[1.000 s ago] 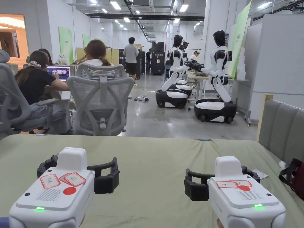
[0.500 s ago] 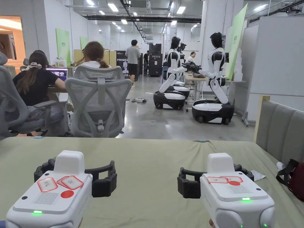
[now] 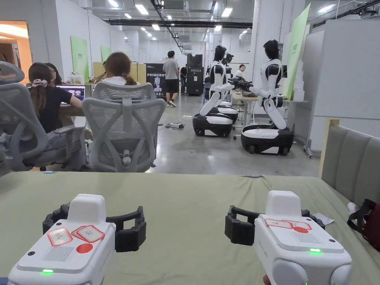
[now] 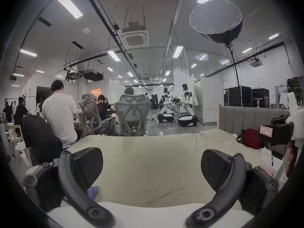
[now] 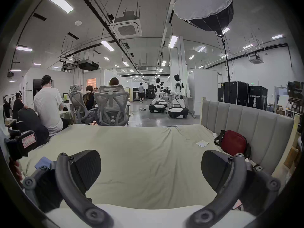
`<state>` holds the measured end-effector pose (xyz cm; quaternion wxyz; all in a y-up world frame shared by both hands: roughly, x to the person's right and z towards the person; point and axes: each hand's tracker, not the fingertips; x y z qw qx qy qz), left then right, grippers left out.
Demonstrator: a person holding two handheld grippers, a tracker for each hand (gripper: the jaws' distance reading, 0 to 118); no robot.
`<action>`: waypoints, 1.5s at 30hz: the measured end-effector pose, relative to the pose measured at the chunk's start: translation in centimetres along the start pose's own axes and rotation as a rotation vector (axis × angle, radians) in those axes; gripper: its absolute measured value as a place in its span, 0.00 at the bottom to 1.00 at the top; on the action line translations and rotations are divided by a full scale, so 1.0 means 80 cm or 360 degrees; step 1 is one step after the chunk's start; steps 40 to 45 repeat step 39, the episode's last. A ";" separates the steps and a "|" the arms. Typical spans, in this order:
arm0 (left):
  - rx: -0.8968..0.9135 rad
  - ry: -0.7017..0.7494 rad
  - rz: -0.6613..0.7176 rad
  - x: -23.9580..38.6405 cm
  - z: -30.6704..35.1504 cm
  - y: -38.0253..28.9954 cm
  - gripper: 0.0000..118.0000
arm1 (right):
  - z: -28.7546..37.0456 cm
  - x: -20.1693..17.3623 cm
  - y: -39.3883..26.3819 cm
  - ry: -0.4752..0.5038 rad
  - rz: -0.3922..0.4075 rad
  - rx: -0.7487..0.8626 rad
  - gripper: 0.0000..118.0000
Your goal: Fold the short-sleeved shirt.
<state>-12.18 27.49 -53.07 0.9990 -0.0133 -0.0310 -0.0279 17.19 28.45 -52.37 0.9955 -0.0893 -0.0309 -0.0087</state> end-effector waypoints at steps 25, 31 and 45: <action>-0.0004 -0.0004 0.0006 -0.016 -0.020 -0.013 1.00 | -0.005 0.002 -0.003 0.0026 0.0014 -0.0018 1.00; -0.0004 -0.0007 0.0009 0.001 -0.002 -0.002 1.00 | -0.004 0.004 0.004 0.0036 0.0059 0.0018 1.00; 0.0001 -0.0016 -0.0010 0.005 0.000 0.001 1.00 | 0.008 0.000 -0.001 -0.0009 0.0067 0.0067 1.00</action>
